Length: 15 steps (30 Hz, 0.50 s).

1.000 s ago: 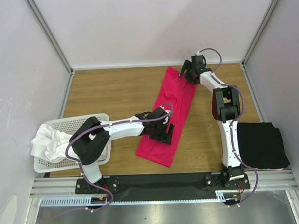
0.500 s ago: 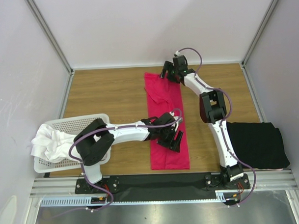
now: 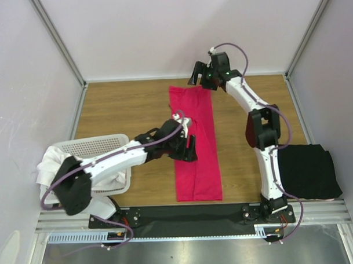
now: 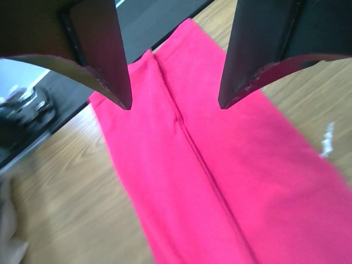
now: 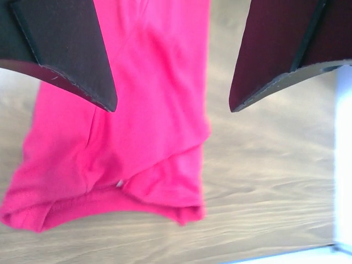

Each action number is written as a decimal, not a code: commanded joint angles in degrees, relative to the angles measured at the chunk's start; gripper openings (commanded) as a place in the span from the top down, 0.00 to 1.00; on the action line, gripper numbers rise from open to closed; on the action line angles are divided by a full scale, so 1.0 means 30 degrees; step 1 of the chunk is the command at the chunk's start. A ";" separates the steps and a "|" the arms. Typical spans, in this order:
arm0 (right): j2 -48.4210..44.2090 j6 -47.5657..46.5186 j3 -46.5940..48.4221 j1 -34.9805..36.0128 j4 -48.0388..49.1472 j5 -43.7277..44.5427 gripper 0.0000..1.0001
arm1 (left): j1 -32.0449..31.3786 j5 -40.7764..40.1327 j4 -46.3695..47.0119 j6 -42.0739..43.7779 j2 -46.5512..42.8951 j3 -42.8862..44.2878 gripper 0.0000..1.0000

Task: Fold and stack the t-shirts
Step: Fold the tshirt

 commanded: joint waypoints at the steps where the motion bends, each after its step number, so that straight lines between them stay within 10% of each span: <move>1: -0.3175 -0.0530 -0.2587 0.0284 0.1285 -0.0404 0.11 | 0.0135 -0.1323 0.3068 -0.2142 -0.1688 -0.2449 0.31; 6: -0.4464 -0.1141 -0.7388 0.1192 0.2578 0.1497 0.14 | -0.0420 -0.2375 0.9225 -0.5658 -0.3534 -0.7482 0.43; 15: -0.8565 0.0027 -1.4954 0.1457 0.6737 0.3053 0.21 | -0.0510 -0.4722 1.4856 -0.5400 -0.1957 -0.8171 0.46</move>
